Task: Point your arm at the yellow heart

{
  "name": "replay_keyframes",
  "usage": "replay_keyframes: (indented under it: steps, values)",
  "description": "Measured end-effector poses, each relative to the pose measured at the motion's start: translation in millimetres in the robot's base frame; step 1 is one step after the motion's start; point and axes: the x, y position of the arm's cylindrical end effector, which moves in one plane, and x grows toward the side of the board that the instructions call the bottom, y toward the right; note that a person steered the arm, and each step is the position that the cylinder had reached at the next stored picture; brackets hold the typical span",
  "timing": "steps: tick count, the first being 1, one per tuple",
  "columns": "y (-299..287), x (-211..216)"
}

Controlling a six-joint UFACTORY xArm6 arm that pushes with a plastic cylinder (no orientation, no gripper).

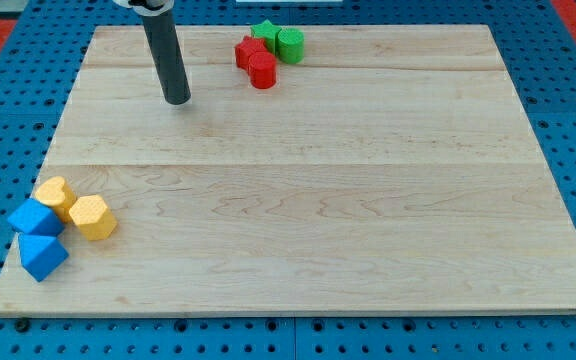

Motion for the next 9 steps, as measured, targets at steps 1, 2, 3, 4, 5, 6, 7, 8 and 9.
replay_keyframes:
  steps: [1, 2, 3, 4, 5, 6, 7, 8, 9]
  values:
    - [0.5, -0.6]
    - [0.5, -5.0]
    - [0.5, -5.0]
    - [0.5, 34.3]
    - [-8.2, 52.2]
    - [-8.3, 51.6]
    - [-8.3, 50.1]
    - [-8.3, 49.0]
    - [-8.3, 44.2]
